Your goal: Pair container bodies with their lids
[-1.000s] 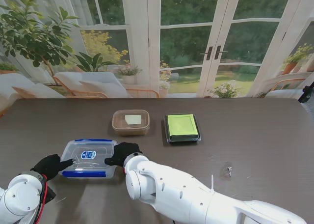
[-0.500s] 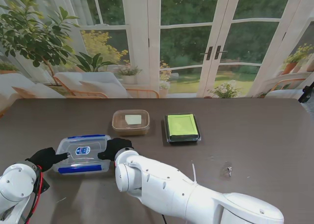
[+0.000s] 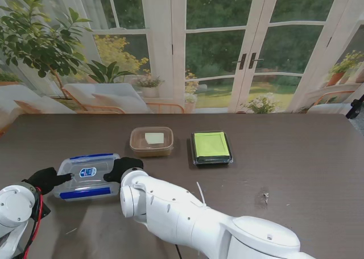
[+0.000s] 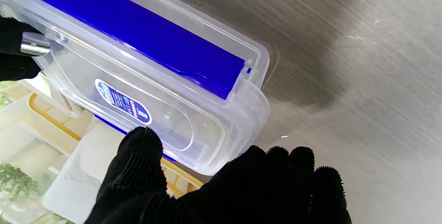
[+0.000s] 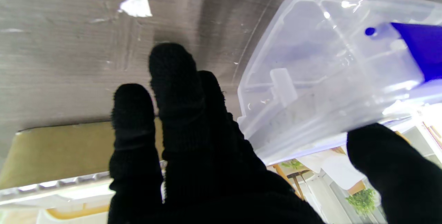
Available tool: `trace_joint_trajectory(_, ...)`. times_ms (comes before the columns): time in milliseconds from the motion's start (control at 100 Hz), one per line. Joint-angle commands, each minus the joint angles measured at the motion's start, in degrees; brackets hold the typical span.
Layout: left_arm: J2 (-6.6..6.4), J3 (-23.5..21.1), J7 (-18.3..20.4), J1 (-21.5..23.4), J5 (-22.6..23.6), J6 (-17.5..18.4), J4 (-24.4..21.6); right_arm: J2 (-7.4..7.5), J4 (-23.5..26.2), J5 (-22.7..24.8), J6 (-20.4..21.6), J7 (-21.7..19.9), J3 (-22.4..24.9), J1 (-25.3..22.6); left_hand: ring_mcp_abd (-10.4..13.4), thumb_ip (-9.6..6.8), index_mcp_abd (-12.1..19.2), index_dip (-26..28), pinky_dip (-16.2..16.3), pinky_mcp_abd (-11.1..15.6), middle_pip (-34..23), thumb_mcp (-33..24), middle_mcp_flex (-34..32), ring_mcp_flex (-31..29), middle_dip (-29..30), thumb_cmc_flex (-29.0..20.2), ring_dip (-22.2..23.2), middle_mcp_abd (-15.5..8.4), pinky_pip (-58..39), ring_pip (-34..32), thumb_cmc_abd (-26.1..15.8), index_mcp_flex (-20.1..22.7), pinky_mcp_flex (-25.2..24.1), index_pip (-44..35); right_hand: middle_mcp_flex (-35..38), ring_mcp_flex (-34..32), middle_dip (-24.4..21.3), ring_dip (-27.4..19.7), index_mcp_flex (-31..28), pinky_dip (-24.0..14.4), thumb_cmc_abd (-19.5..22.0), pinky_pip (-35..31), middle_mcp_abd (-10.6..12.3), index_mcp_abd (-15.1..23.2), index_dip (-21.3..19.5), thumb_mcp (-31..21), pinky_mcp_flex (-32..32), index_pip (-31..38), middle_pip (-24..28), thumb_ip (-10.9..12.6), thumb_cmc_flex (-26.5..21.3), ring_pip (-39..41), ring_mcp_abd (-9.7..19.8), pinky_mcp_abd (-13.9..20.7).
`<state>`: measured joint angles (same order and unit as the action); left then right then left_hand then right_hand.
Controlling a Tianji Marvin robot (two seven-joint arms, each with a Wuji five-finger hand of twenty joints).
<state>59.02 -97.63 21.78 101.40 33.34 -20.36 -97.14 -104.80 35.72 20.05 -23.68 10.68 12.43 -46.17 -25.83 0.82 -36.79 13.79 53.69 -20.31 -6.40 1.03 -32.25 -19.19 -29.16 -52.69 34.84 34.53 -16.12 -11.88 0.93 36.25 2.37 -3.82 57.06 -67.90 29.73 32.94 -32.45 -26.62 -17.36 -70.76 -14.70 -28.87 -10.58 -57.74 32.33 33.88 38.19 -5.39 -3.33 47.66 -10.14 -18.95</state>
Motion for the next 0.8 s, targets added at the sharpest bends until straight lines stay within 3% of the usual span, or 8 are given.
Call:
trace_joint_trajectory(0, 0.66, 1.1, 1.6, -1.0, -0.9, 1.5, 0.1, -3.23, 1.2, -0.2, 1.7, -1.2, -0.8, -0.2, 0.1, -0.57, 15.9, -0.4, 0.9, 2.4, -0.5, -0.1, -1.5, 0.0, 0.3, -1.7, 0.2, -9.1, 0.1, 0.2, -2.4, -1.0, 0.4, -1.2, -2.6, 1.1, -0.7, 0.0, 8.1, -1.3, -1.6, -0.8, 8.5, 27.6, -1.2, -2.4, -4.0, -0.5, 2.0, 1.3, -3.5, 1.3, 0.2, 0.6)
trace_joint_trajectory(120, 0.53, 1.2, 1.9, -2.9, -1.0, 2.6, 1.8, -5.22, -2.1, -0.8, 2.4, -1.0, -1.5, 1.2, 0.2, -0.58, 15.9, -0.4, 0.9, 2.4, -0.6, -0.1, -1.6, -0.1, 0.2, -1.7, 0.2, -9.1, 0.1, 0.1, -2.4, -0.9, 0.4, -1.3, -2.8, 1.0, -0.8, 0.0, 9.7, -1.4, -1.4, -0.9, 8.8, 26.4, -1.3, -2.2, -3.9, 0.0, 2.1, 1.3, -3.4, 1.5, 0.4, 0.7)
trace_joint_trajectory(370, 0.19, 2.0, 2.9, -6.9, -1.0, 4.0, 4.9, -5.54, -2.4, -8.4, 0.5, 0.5, -7.1, 4.7, 0.1, -0.59, 15.9, -0.4, 1.0, 2.4, -0.6, -0.1, -1.6, -0.1, 0.2, -1.7, 0.3, -9.1, 0.0, 0.0, -2.4, -0.9, 0.5, -1.3, -3.0, 0.7, -0.9, 0.0, 13.7, -1.5, -1.2, -0.9, 9.0, 24.6, -1.4, -2.1, -3.8, 0.5, 2.4, 1.3, -3.5, 2.1, 0.3, 0.6)
trace_joint_trajectory(790, -0.06, 2.7, 3.3, -11.1, -0.9, 5.6, 9.3, -6.03, -3.8, -11.3, -0.6, -1.1, -9.5, 6.6, 0.1, -0.59, 16.0, -0.5, 1.0, 2.3, -0.6, -0.1, -1.6, -0.2, 0.1, -1.7, 0.3, -9.0, 0.1, -0.1, -2.4, -1.3, 0.4, -1.1, -3.0, 0.2, -1.2, 0.2, 17.5, -1.8, -1.0, -1.5, 9.1, 22.3, -1.0, -1.2, -3.4, 2.3, 2.9, 1.4, -3.0, 3.5, 0.6, 0.8)
